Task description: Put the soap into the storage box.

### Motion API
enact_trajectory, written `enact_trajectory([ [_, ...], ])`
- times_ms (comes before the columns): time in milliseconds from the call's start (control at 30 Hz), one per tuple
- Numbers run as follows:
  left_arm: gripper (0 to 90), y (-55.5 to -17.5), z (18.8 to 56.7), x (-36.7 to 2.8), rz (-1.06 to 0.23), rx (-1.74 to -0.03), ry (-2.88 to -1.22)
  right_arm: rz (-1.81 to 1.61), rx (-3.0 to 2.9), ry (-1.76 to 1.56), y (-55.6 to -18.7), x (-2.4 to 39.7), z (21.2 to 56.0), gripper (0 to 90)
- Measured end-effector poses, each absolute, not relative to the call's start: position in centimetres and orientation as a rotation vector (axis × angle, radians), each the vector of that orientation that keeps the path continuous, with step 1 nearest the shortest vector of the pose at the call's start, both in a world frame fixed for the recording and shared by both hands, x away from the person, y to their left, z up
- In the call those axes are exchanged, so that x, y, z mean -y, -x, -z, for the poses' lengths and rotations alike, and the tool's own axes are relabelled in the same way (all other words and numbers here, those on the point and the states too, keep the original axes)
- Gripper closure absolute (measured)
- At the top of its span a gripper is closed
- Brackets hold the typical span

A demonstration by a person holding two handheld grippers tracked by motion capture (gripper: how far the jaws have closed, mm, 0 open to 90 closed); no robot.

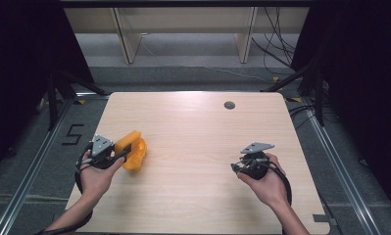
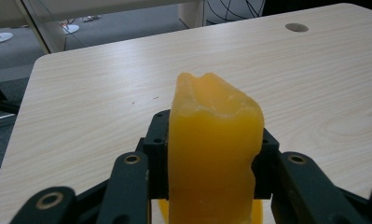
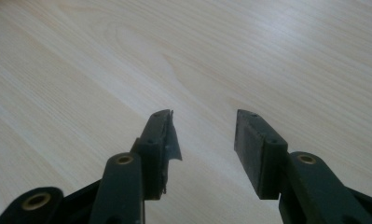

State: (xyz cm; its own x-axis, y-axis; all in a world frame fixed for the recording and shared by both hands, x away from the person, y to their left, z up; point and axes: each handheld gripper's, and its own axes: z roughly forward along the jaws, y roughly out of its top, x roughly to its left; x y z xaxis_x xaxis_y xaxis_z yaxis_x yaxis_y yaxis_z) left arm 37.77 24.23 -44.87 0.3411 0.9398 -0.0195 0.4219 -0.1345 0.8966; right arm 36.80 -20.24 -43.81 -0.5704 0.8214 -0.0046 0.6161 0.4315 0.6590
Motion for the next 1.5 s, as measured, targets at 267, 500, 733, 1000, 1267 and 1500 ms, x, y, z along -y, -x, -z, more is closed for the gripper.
enact_trajectory([
  [267,60.3,-38.0,45.2,-24.1,-0.741,-1.211,-1.732,-0.883,-2.365,-1.233,-36.8,20.2,43.8,56.7],
  [500,60.3,-38.4,45.7,-23.8,-0.741,-1.213,-1.748,-0.878,-2.374,-1.233,-36.8,20.3,43.8,56.7],
  [733,60.3,-38.5,46.0,-23.8,-0.730,-1.215,-1.757,-0.878,-2.379,-1.232,-36.8,20.2,43.8,56.6],
  [1000,60.0,-38.5,46.2,-23.8,-0.714,-1.217,-1.768,-0.876,-2.381,-1.234,-36.7,20.2,43.8,56.4],
  [1267,59.8,-38.4,46.3,-24.1,-0.678,-1.243,-1.795,-0.873,-2.387,-1.236,-36.7,20.1,43.8,56.1],
  [1500,59.6,-38.6,46.4,-24.2,-0.632,-1.279,-1.811,-0.879,-2.382,-1.223,-36.7,20.1,44.0,56.0],
])
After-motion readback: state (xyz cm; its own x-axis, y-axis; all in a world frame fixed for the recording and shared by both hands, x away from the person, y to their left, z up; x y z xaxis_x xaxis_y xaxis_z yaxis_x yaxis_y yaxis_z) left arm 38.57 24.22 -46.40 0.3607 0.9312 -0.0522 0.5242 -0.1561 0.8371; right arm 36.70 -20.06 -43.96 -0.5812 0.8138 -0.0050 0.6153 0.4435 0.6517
